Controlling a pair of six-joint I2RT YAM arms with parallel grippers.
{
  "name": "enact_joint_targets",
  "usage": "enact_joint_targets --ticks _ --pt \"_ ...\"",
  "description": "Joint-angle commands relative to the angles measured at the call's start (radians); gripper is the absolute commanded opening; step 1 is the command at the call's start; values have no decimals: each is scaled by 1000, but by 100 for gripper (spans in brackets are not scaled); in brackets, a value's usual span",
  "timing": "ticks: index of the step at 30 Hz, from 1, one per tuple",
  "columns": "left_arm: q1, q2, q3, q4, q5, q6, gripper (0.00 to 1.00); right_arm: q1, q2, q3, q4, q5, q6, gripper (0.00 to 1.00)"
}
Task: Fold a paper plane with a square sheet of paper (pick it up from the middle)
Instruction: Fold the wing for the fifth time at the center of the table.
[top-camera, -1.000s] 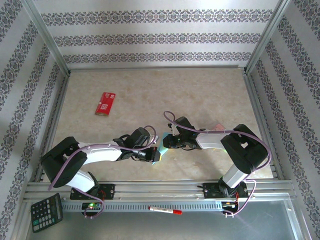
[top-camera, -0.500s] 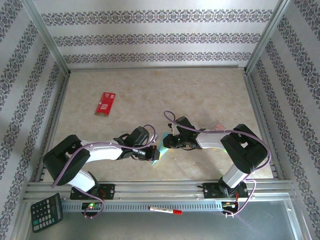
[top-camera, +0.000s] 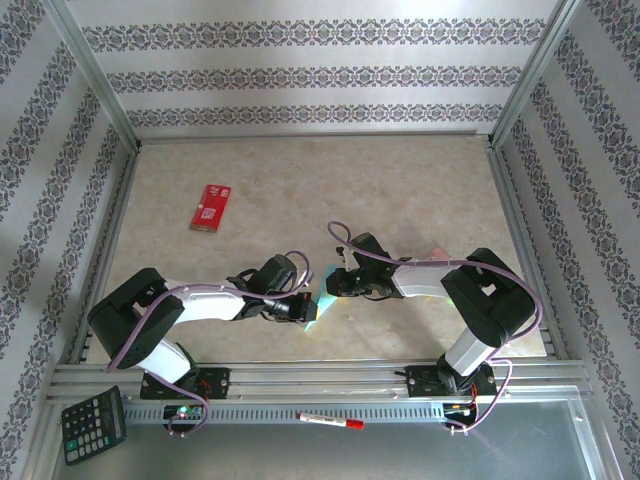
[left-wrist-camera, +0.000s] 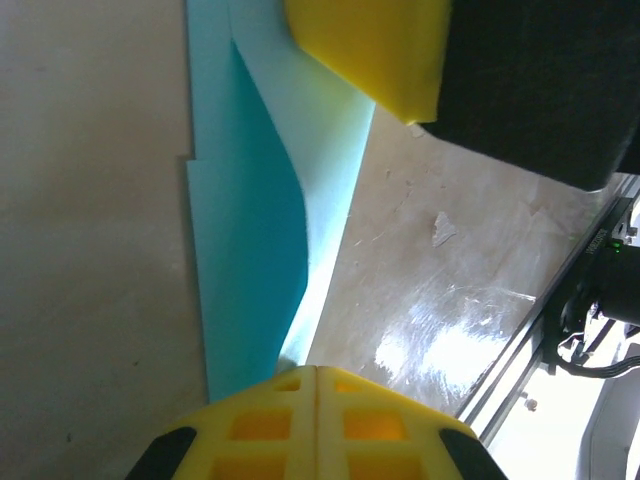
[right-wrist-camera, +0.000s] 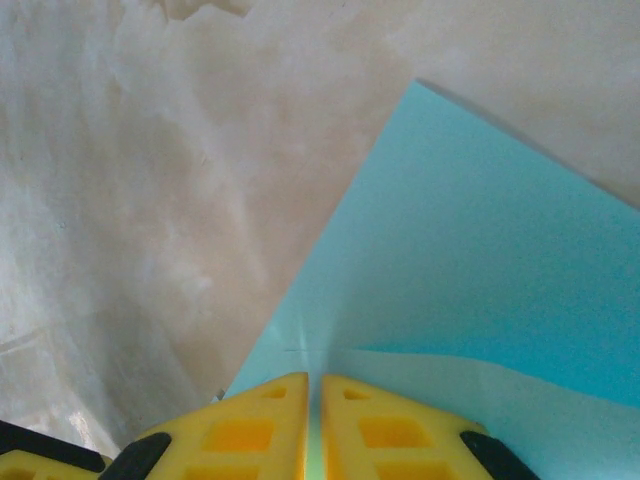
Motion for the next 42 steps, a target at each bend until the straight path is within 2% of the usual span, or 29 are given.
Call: enact_joint_targets --ticks 1,29,42 --pt "15 19 -16 32 13 -6 3 -7 51 -20 -68 49 -14 15" --pt "13 22 -77 43 20 -19 3 -5 55 -20 -69 52 -10 14" --pt "9 -83 -70 -8 29 -37 6 -4 61 -12 -73 50 -11 14"
